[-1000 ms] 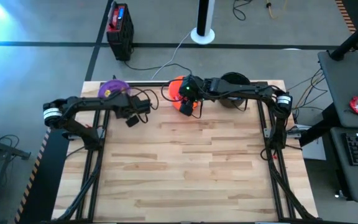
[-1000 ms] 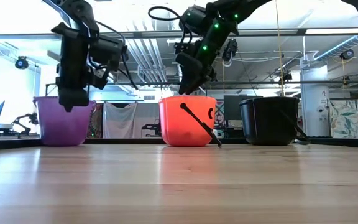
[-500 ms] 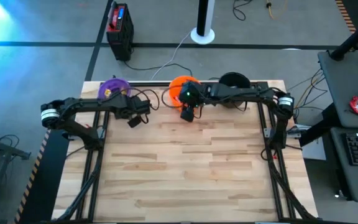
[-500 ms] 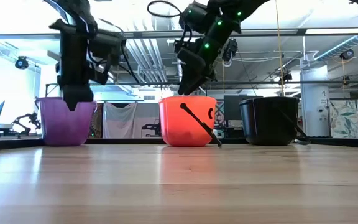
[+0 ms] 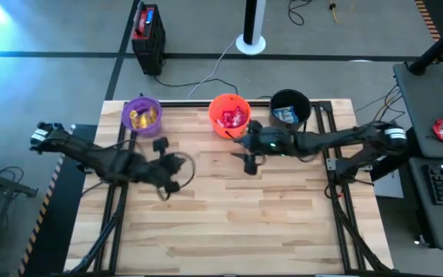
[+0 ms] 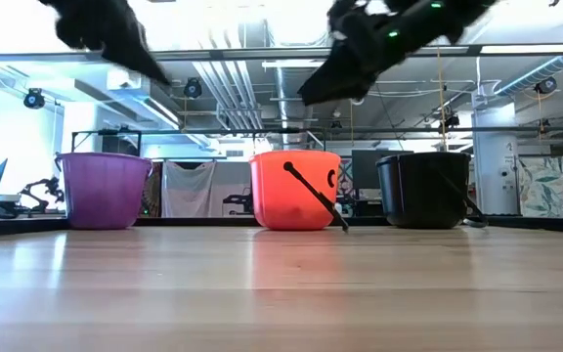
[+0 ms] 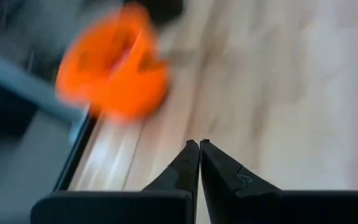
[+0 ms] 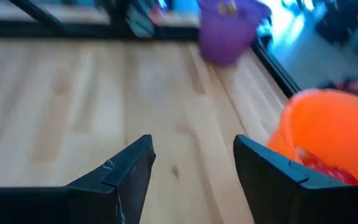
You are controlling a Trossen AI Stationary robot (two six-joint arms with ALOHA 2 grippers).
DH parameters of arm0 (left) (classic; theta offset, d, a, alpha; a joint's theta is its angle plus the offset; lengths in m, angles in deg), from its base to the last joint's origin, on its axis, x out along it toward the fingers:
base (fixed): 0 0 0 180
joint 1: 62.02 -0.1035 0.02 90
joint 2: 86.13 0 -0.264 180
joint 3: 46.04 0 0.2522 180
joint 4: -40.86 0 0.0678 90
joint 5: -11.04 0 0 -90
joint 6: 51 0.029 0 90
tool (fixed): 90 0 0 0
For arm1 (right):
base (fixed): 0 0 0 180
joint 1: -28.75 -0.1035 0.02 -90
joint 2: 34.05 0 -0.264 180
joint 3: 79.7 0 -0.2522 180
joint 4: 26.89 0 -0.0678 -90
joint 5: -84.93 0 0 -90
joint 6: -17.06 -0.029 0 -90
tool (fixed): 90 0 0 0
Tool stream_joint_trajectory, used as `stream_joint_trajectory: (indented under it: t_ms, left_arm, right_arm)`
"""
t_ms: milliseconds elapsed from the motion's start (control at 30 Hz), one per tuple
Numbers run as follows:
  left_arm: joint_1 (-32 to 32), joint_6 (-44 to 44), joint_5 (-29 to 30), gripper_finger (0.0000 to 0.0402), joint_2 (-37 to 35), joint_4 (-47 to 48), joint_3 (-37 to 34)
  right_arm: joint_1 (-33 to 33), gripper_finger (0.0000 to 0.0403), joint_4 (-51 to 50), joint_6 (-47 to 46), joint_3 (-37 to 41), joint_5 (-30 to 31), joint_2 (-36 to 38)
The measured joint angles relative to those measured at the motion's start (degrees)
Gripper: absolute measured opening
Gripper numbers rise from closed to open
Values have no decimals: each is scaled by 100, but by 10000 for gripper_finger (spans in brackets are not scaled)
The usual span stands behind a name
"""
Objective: Sort candy by brand, put in halloween buckets
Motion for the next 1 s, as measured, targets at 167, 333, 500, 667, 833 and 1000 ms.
stream_joint_trajectory:
  t_ms: [167,333,500,667,833,1000]
  left_arm:
    - [456,1627,-429,0,-727,-2298,-1029]
    - [187,2462,-837,0,-1694,-3679,-2018]
    - [-434,2632,-1465,0,-2736,-3911,-2464]
    - [-1171,2657,-2021,0,-3472,-3905,-2847]
    - [-1602,2497,-2533,0,-4047,-4181,-3341]
    - [-1633,2384,-2707,0,-4727,-4305,-3735]
  right_arm:
    - [-167,215,1700,-38,1238,-614,760]
    - [-138,215,2149,-143,2007,-671,1492]
    - [-38,215,2153,-62,2467,-693,2220]
    - [73,215,2155,-3,2878,-691,2930]
    - [71,215,2153,-75,3397,-694,3678]
    - [71,215,2155,-286,4017,-697,4565]
